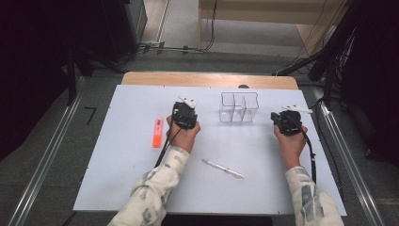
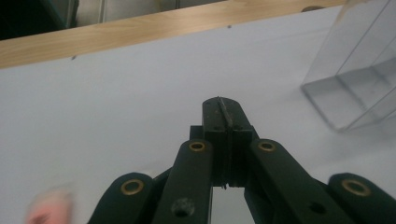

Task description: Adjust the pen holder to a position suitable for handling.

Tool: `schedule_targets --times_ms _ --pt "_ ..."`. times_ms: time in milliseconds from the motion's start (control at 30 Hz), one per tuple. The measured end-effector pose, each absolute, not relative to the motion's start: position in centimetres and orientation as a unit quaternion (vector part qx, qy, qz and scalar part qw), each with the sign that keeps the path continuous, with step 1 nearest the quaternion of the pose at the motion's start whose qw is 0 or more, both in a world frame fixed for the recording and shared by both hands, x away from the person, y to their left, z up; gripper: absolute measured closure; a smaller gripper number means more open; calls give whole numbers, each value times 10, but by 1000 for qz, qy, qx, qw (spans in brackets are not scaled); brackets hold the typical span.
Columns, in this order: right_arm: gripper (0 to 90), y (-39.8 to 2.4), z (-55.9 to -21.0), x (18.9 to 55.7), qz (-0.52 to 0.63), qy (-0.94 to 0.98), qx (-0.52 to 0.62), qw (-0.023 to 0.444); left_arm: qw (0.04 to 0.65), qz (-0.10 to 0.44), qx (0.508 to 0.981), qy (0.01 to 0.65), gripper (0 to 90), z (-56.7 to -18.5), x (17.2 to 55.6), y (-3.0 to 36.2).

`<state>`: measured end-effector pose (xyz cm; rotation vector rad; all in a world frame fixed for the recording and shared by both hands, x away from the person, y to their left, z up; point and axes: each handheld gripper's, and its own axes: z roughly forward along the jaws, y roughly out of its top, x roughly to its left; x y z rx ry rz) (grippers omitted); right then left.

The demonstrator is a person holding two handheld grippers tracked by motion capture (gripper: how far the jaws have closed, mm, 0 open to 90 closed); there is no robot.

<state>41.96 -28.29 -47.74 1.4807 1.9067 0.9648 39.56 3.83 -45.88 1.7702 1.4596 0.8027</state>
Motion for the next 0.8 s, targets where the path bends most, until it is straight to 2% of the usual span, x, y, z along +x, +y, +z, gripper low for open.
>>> schedule_targets --times_ms 333,800 --pt "878 -258 -481 447 356 718 545 248 356 278 686 570 900 -473 436 -3" --pt "868 -248 -479 451 361 722 538 243 365 270 703 547 900 -472 441 -22"
